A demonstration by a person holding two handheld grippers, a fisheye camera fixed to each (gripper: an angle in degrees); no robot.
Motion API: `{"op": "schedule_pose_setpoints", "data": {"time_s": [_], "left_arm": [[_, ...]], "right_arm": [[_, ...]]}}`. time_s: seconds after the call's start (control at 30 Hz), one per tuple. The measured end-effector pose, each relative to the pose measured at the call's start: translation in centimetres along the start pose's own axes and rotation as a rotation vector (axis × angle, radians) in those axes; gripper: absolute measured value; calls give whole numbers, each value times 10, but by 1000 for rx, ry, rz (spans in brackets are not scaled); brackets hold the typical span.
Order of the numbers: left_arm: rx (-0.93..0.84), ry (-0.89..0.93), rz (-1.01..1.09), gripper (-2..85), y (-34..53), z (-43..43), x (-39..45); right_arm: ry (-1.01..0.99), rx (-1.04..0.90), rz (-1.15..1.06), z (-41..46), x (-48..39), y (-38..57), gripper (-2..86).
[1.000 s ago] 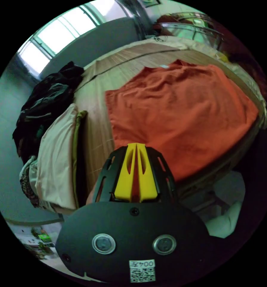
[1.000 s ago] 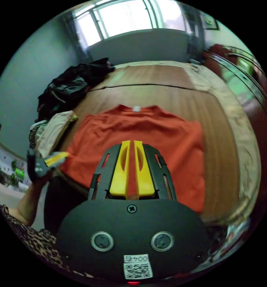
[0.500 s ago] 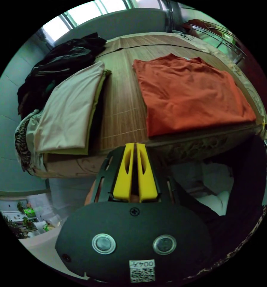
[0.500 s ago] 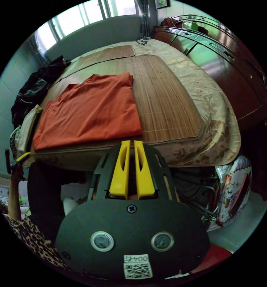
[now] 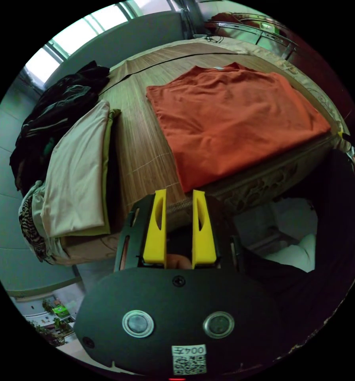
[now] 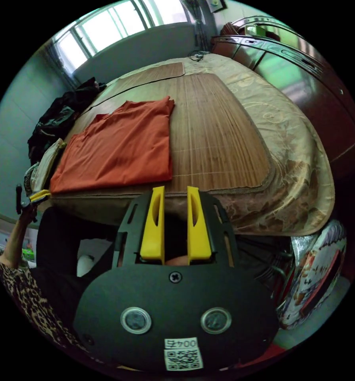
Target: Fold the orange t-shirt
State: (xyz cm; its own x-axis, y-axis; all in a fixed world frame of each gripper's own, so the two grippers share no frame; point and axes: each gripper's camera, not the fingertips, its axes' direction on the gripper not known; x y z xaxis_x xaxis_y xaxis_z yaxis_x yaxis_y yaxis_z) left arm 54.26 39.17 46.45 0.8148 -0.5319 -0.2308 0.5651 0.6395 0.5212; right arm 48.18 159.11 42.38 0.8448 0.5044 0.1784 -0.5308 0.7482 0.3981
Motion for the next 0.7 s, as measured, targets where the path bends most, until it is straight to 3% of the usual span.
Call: {"op": "schedule_pose_setpoints", "data": {"time_s": [0.3,0.43,0.7], "left_arm": [[-36,-1,0,91,-8,6,-3],[-47,18,-22,91,-9,7,-6],[-73,13,-30,86,-10,2,-5]], "right_arm": [[7,-36,-148,11,-10,-26,89],[-68,16,-167,-1,-8,-25,12],[-121,4,-37,-11,22,-4,36]]}}
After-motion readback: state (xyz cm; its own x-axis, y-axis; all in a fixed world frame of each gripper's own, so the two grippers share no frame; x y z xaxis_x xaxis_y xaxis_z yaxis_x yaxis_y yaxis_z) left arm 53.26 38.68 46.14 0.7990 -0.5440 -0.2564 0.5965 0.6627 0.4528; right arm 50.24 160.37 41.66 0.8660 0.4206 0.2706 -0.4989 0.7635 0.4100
